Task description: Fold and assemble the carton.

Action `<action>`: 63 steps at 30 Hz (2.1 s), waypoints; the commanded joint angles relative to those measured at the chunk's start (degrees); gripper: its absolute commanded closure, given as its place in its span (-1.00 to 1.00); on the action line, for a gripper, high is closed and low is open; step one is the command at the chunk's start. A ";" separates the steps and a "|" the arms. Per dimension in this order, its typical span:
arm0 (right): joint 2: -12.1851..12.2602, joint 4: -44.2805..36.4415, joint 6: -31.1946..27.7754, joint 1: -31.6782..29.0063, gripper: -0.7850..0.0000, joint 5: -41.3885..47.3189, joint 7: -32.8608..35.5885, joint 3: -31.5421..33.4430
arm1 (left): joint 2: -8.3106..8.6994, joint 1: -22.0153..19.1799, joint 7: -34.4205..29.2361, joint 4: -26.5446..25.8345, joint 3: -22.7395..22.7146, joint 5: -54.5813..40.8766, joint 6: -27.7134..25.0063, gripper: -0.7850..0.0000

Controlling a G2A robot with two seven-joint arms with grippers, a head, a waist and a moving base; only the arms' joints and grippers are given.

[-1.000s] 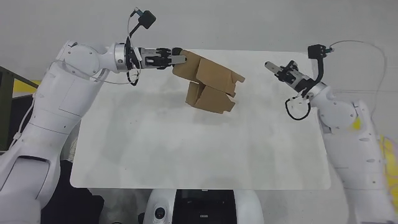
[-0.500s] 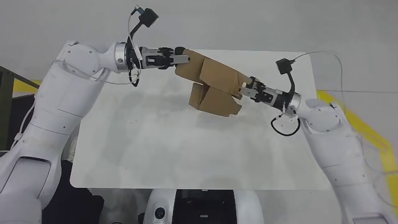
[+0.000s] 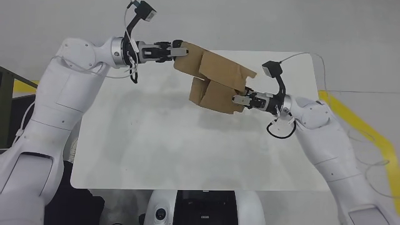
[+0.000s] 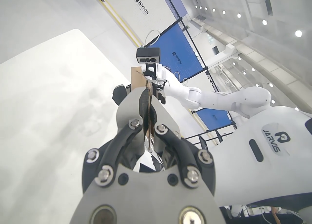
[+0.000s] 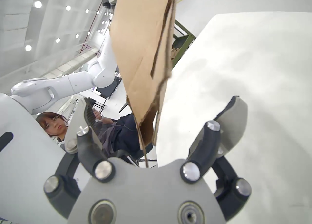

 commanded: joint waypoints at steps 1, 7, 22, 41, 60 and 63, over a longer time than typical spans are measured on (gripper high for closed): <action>-0.03 -0.07 -0.25 0.19 -0.16 0.88 0.39 -0.24 | -0.09 -0.06 -0.38 0.50 -0.13 -0.60 -0.04 1.00; -0.11 0.13 -0.66 0.71 0.23 2.60 1.17 -1.00 | -0.36 -0.33 -1.54 1.73 -0.45 -1.51 -0.30 1.00; -0.21 0.45 -2.84 1.46 1.00 5.89 2.16 -1.95 | -0.66 -0.22 -2.88 3.53 -2.01 -2.25 -0.58 0.72; 0.40 -1.81 8.62 0.45 1.00 2.64 -4.02 0.27 | 0.70 4.97 3.29 2.30 -9.29 1.13 -1.70 -1.00; 0.00 -7.30 19.90 -2.57 1.00 1.32 -16.21 1.19 | -0.10 9.67 10.97 -2.57 -6.33 9.65 -0.06 -1.00; 0.00 -7.30 19.90 -2.57 1.00 1.32 -16.21 1.19 | -0.10 9.67 10.97 -2.57 -6.33 9.65 -0.06 -1.00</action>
